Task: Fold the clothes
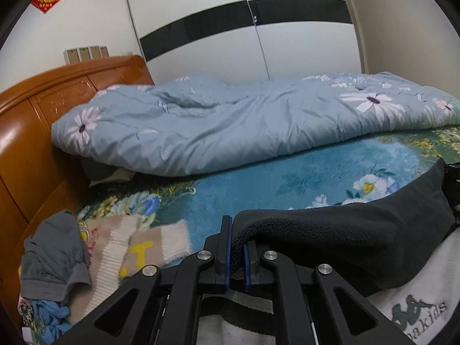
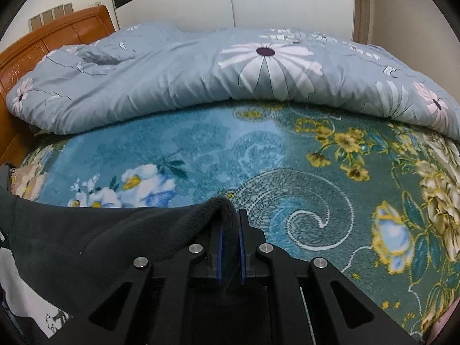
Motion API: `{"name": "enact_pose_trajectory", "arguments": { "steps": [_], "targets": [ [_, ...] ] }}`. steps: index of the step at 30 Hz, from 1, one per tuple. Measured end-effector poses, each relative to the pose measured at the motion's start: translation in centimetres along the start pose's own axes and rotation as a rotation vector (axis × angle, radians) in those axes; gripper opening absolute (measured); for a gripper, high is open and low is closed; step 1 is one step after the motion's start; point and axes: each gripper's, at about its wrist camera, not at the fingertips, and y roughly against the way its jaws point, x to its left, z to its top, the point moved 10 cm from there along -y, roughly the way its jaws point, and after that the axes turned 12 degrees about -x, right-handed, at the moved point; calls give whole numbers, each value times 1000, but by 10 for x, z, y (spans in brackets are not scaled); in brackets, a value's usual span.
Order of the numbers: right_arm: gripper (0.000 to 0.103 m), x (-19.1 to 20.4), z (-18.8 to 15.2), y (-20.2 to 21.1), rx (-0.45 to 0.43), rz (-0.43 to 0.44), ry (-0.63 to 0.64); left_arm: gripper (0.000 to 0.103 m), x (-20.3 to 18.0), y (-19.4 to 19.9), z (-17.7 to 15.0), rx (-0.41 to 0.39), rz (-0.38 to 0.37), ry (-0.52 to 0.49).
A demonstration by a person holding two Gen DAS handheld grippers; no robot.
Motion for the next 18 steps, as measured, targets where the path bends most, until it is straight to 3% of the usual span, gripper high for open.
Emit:
{"name": "enact_pose_trajectory", "arguments": {
  "steps": [14,18],
  "targets": [
    [9,0,-17,-25,77,-2,6,9,-1,-73,-50,202,-13,23],
    [16,-2,-17,-31,117,-19,17,16,3,-106,-83,376,-71,149]
  ]
}}
